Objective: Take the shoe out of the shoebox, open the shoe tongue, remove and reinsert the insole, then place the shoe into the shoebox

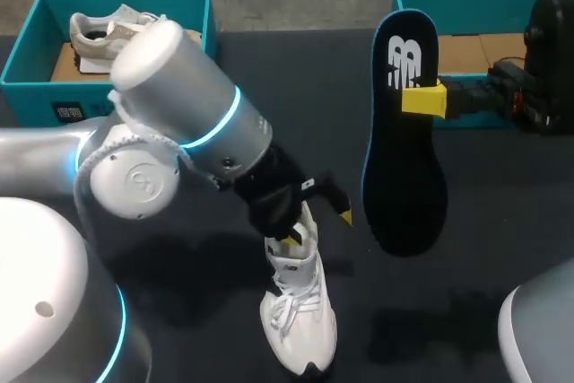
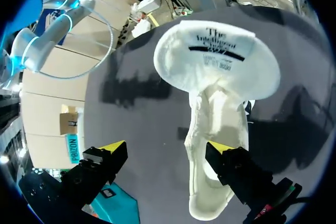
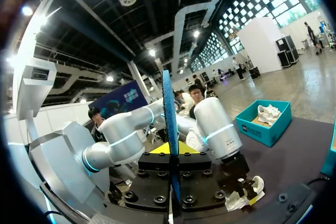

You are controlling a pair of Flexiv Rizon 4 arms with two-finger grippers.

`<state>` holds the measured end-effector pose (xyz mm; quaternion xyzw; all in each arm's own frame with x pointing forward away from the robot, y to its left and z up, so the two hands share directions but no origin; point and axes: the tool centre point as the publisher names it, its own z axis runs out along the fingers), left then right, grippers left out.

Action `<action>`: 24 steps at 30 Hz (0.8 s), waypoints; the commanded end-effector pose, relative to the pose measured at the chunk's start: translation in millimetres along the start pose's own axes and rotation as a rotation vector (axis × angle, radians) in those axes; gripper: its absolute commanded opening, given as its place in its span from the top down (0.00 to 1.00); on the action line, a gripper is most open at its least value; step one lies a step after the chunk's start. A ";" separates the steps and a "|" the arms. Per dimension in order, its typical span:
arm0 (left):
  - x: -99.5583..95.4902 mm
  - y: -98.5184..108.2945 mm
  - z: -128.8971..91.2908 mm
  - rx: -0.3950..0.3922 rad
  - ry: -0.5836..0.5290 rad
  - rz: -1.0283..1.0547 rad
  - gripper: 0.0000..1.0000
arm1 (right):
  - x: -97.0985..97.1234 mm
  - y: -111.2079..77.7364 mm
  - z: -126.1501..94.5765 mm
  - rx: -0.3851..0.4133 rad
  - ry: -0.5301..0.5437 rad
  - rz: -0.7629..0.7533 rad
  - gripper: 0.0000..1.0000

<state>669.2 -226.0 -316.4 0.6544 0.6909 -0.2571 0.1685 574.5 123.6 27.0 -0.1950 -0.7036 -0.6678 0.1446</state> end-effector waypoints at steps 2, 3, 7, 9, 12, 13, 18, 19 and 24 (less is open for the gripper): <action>7.2 -4.1 -12.4 -0.013 -0.090 -0.011 0.00 | -0.2 -0.8 1.3 0.001 -0.002 0.003 1.00; 6.7 -3.5 -16.8 -0.016 -0.111 -0.013 0.00 | -0.2 -0.8 1.3 0.001 -0.002 0.003 1.00; 2.1 -0.1 -38.9 -0.025 -0.209 -0.018 0.00 | -0.2 -0.8 1.3 0.001 -0.002 0.003 1.00; -1.0 2.6 -49.6 -0.036 -0.265 -0.023 0.00 | -0.2 -0.8 1.3 0.001 -0.002 0.003 1.00; -4.8 7.1 -64.6 -0.039 -0.343 -0.035 0.00 | -0.2 -0.8 1.3 0.001 -0.002 0.003 1.00; -5.7 8.8 -69.5 -0.039 -0.370 -0.040 0.00 | -0.2 -0.8 1.3 0.001 -0.002 0.003 1.00; -11.2 16.1 -89.8 -0.050 -0.481 -0.035 0.00 | -0.2 -0.8 1.3 0.001 -0.002 0.003 1.00; -12.3 17.1 -94.0 -0.047 -0.507 -0.028 0.00 | -0.2 -0.8 1.3 0.001 -0.002 0.003 1.00; -23.3 17.0 -116.6 -0.046 -0.640 0.022 0.00 | -0.2 -0.8 1.3 0.001 -0.002 0.003 1.00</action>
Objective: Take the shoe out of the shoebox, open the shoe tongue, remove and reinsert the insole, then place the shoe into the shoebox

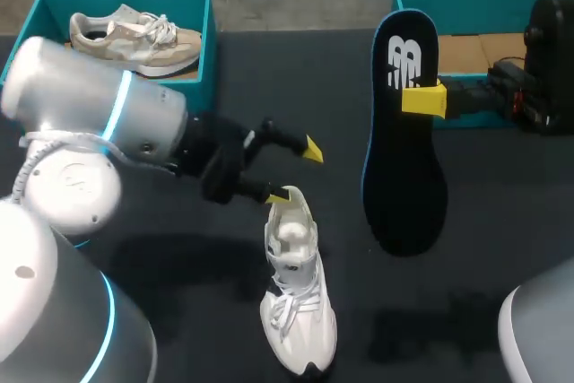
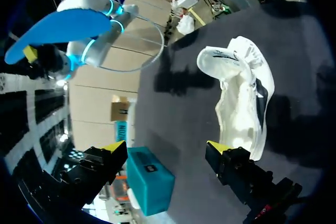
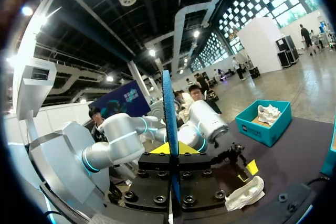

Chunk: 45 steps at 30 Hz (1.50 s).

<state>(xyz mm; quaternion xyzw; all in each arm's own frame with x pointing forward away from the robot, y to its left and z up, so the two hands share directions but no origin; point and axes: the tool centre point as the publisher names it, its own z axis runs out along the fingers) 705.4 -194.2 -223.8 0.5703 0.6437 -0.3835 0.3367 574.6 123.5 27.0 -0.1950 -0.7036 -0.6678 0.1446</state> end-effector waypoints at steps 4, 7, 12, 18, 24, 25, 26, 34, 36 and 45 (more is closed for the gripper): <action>-16.9 -8.1 -31.2 0.024 -0.270 0.074 0.00 | -0.1 -0.8 1.3 0.001 -0.002 0.003 1.00; -25.7 -9.2 -37.3 0.035 -0.330 0.101 0.00 | -0.1 -0.8 1.3 0.001 -0.002 0.003 1.00; -36.6 -10.6 -47.3 0.040 -0.413 0.139 0.00 | -0.1 -0.8 1.3 0.001 -0.002 0.003 1.00; -51.0 -7.1 -58.7 0.036 -0.489 0.156 0.00 | -0.1 -0.8 1.3 0.001 -0.002 0.003 1.00; -51.0 -7.1 -58.7 0.036 -0.489 0.156 0.00 | -0.1 -0.8 1.3 0.001 -0.002 0.003 1.00; -51.0 -7.1 -58.7 0.036 -0.489 0.156 0.00 | -0.1 -0.8 1.3 0.001 -0.002 0.003 1.00; -51.0 -7.1 -58.7 0.036 -0.489 0.156 0.00 | -0.1 -0.8 1.3 0.001 -0.002 0.003 1.00; -51.0 -7.1 -58.7 0.036 -0.489 0.156 0.00 | -0.1 -0.8 1.3 0.001 -0.002 0.003 1.00; -51.0 -7.1 -58.7 0.036 -0.489 0.156 0.00 | -7.6 3.6 -0.1 0.009 0.020 0.017 1.00; -51.0 -7.1 -58.7 0.036 -0.489 0.156 0.00 | -72.4 33.7 -5.7 0.073 0.117 0.224 1.00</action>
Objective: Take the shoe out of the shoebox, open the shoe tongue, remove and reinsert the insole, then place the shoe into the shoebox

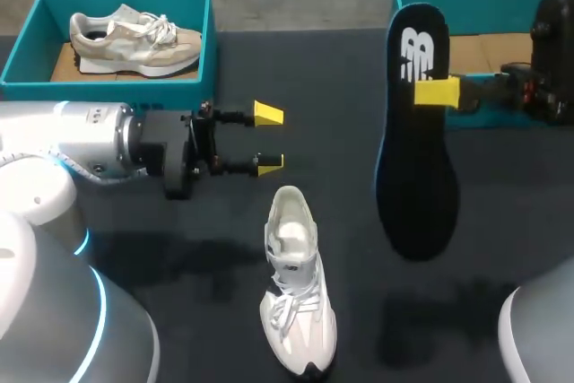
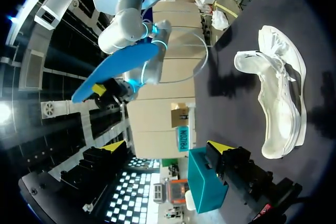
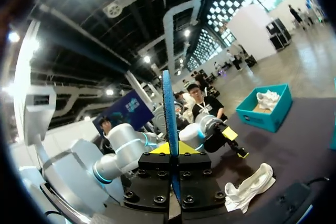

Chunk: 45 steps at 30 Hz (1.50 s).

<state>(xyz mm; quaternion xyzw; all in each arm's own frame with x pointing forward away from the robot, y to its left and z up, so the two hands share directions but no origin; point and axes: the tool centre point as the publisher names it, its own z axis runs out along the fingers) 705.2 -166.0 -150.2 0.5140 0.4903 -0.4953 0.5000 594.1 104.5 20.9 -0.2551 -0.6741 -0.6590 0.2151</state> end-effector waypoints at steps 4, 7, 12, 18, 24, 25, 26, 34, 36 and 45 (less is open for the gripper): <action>0.3 -0.2 1.4 -0.001 0.000 0.002 0.00 | -64.7 48.7 13.7 0.116 0.098 0.097 1.00; 0.3 -0.2 1.4 -0.001 0.000 0.002 0.00 | -79.7 55.5 12.8 0.127 0.101 0.147 1.00; 0.3 -0.2 1.4 -0.001 0.000 0.002 0.00 | -104.0 67.7 5.9 0.146 0.083 0.222 1.00; 0.3 -0.2 1.4 -0.001 0.000 0.002 0.00 | -126.4 70.6 3.1 0.171 0.083 0.303 1.00; 0.3 -0.2 1.4 -0.001 0.000 0.002 0.00 | -126.4 70.6 3.1 0.171 0.083 0.303 1.00; 0.3 -0.2 1.4 -0.001 0.000 0.002 0.00 | -126.4 70.6 3.1 0.171 0.083 0.303 1.00; 0.3 -0.2 1.4 -0.001 0.000 0.002 0.00 | -126.4 70.6 3.1 0.171 0.083 0.303 1.00; 0.3 -0.2 1.4 -0.001 0.000 0.002 0.00 | -139.9 80.2 12.8 0.213 0.063 0.398 1.00; 0.3 -0.2 1.4 -0.001 0.000 0.002 0.00 | -149.6 83.4 15.5 0.235 0.020 0.453 1.00; 0.3 -0.2 1.4 -0.001 0.000 0.002 0.00 | -183.0 72.7 9.6 0.159 0.026 0.569 1.00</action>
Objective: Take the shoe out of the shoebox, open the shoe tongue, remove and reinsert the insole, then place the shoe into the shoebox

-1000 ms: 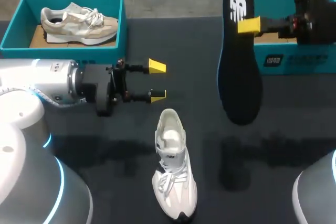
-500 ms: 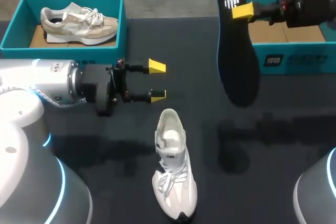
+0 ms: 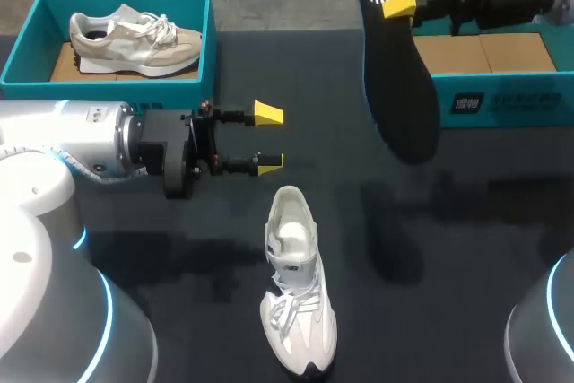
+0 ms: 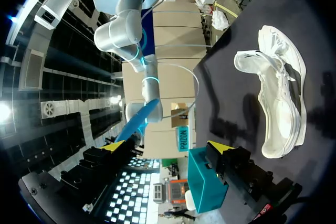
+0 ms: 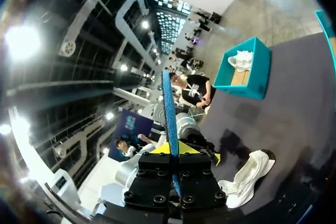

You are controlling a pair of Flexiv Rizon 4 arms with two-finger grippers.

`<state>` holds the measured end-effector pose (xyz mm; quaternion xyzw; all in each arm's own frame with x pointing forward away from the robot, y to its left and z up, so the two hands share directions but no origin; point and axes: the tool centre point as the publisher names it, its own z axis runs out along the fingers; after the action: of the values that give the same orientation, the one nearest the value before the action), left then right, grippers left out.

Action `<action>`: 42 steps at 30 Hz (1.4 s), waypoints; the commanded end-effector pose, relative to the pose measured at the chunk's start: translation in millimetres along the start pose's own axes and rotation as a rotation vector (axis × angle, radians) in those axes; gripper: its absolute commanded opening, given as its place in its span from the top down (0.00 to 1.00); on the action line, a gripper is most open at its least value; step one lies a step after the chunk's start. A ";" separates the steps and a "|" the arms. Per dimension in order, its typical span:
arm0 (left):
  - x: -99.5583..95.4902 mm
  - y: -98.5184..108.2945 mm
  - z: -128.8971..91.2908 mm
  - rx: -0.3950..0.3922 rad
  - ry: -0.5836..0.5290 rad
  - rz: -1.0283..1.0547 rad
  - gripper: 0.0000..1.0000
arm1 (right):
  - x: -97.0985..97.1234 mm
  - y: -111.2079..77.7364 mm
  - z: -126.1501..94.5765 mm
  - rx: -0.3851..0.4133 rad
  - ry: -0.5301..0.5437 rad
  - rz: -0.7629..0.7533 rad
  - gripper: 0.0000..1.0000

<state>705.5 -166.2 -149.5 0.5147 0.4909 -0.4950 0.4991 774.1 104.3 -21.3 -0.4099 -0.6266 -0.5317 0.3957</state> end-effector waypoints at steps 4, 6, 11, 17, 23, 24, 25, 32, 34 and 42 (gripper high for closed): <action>1.0 -0.6 1.2 -0.002 -0.002 0.002 0.00 | -33.8 1.3 1.9 0.009 0.042 0.106 1.00; 1.0 -0.6 1.2 -0.002 -0.002 0.002 0.00 | -39.1 1.9 3.3 -0.002 0.034 0.126 1.00; 1.0 -0.6 1.2 -0.002 -0.002 0.002 0.00 | -49.3 4.1 8.9 -0.026 0.015 0.190 1.00; 1.0 -0.6 1.2 -0.002 -0.002 0.002 0.00 | -53.2 3.5 11.0 -0.034 -0.020 0.233 1.00; 1.0 -0.6 1.2 -0.002 -0.002 0.002 0.00 | -53.2 3.5 11.0 -0.034 -0.020 0.233 1.00; 1.0 -0.6 1.2 -0.002 -0.002 0.002 0.00 | -53.2 3.5 11.0 -0.034 -0.020 0.233 1.00; 0.2 -0.8 3.2 0.005 -0.006 0.000 0.00 | -54.1 4.2 12.5 -0.024 -0.014 0.243 1.00; -4.8 0.8 10.2 -0.010 -0.043 0.027 0.00 | -69.3 0.3 16.0 -0.036 0.010 0.319 1.00; -6.1 4.1 12.0 -0.021 -0.049 0.036 0.00 | -72.8 -1.4 17.2 -0.041 0.013 0.333 1.00; -12.4 17.3 23.2 -0.058 -0.052 0.068 0.00 | -81.2 -2.8 23.3 -0.073 -0.001 0.390 1.00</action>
<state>717.0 -179.8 -137.4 0.5036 0.4753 -0.4795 0.5391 800.8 115.9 -100.6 -0.5361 -0.5171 -0.4657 0.4778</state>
